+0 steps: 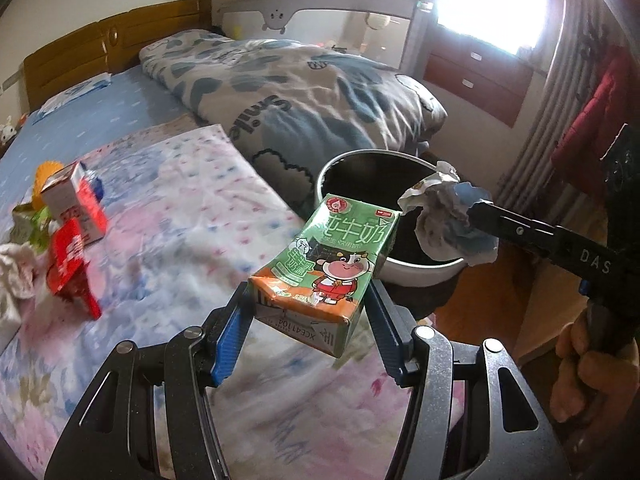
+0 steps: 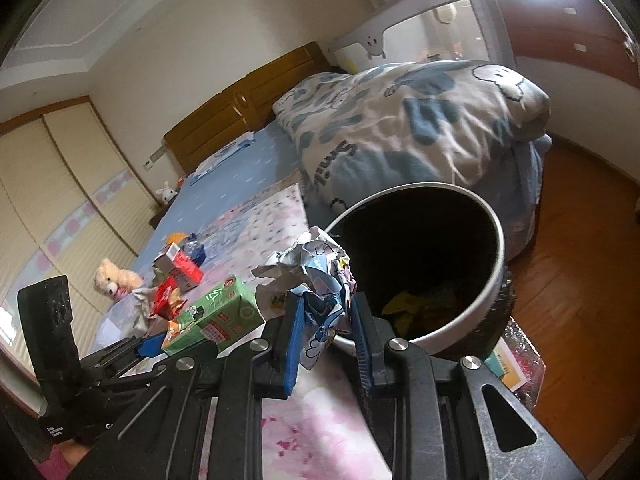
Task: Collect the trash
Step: 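Carry the carton and wrapper over the bin and open both tools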
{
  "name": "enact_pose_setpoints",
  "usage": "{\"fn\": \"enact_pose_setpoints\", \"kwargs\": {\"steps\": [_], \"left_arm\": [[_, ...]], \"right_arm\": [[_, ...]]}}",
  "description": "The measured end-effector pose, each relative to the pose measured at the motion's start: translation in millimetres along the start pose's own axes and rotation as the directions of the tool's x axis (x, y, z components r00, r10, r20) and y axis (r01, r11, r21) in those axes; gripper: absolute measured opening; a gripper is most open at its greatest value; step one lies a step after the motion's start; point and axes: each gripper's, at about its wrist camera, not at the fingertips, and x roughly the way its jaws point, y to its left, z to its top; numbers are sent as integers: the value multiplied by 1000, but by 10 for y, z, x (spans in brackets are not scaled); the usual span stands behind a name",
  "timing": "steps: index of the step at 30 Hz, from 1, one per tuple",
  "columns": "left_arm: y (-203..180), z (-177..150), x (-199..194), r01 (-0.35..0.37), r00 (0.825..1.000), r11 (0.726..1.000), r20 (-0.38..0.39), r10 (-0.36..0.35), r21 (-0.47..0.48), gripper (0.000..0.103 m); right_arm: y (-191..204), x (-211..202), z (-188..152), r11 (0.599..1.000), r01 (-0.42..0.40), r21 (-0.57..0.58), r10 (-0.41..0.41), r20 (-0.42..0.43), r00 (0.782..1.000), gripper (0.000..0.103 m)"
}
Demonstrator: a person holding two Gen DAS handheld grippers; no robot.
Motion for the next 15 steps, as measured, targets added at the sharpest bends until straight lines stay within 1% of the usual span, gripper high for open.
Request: {"fn": "enact_pose_setpoints", "kwargs": {"steps": [15], "left_arm": [[-330, 340, 308, 9, 1000, 997, -9, -9, 72, 56]], "right_arm": [[-368, 47, 149, 996, 69, 48, -69, 7, 998, 24]]}}
